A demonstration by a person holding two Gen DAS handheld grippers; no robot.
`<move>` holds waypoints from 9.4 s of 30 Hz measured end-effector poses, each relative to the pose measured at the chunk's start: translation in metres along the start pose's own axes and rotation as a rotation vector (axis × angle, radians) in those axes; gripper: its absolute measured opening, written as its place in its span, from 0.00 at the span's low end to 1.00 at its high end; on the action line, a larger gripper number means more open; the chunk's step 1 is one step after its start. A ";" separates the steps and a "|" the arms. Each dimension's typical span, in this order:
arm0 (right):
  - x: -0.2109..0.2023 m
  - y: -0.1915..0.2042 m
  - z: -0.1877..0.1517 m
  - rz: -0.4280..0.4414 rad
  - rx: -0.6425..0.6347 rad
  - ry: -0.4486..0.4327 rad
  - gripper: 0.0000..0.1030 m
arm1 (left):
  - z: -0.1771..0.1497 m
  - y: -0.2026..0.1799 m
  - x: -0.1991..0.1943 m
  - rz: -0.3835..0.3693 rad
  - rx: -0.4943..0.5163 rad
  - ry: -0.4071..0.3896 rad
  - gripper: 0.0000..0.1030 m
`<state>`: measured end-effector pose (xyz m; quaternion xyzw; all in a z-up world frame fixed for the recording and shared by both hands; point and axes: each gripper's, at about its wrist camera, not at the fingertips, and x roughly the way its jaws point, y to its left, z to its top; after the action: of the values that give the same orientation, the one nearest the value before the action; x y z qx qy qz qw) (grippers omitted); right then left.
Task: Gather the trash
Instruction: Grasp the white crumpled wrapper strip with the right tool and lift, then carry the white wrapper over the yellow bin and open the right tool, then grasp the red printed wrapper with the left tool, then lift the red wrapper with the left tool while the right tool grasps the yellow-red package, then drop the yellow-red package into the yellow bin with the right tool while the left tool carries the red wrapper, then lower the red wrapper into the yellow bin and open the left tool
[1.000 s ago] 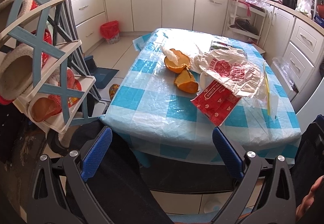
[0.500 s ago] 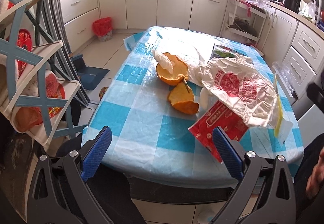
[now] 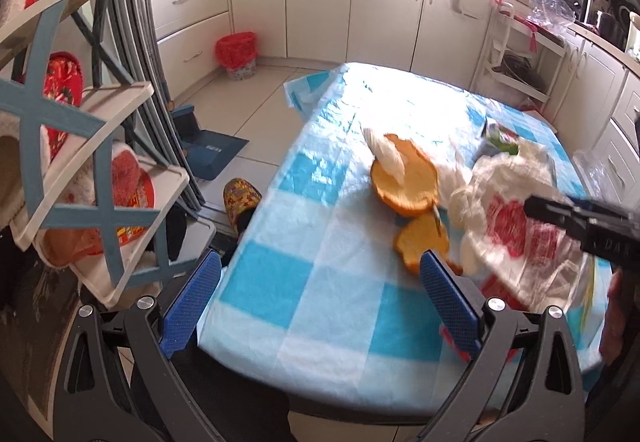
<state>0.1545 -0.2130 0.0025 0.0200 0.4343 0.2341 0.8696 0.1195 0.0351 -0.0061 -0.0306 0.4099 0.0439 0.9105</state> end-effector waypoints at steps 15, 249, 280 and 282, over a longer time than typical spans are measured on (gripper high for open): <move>-0.054 -0.038 0.011 0.128 0.143 -0.286 0.04 | 0.079 -0.040 0.112 0.002 -0.046 0.051 0.64; -0.167 -0.308 -0.107 -0.379 0.986 -0.261 0.61 | -0.023 -0.329 -0.048 -0.785 0.397 0.096 0.01; -0.226 -0.273 -0.053 -0.379 0.842 -0.570 0.75 | -0.062 -0.359 0.002 -0.633 0.386 0.196 0.58; -0.218 -0.267 -0.047 -0.376 0.820 -0.551 0.76 | -0.064 -0.332 -0.008 -0.598 0.391 0.157 0.62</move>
<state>0.1110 -0.5513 0.0725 0.3410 0.2414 -0.1288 0.8993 0.1013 -0.3014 -0.0356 0.0225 0.4523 -0.3061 0.8374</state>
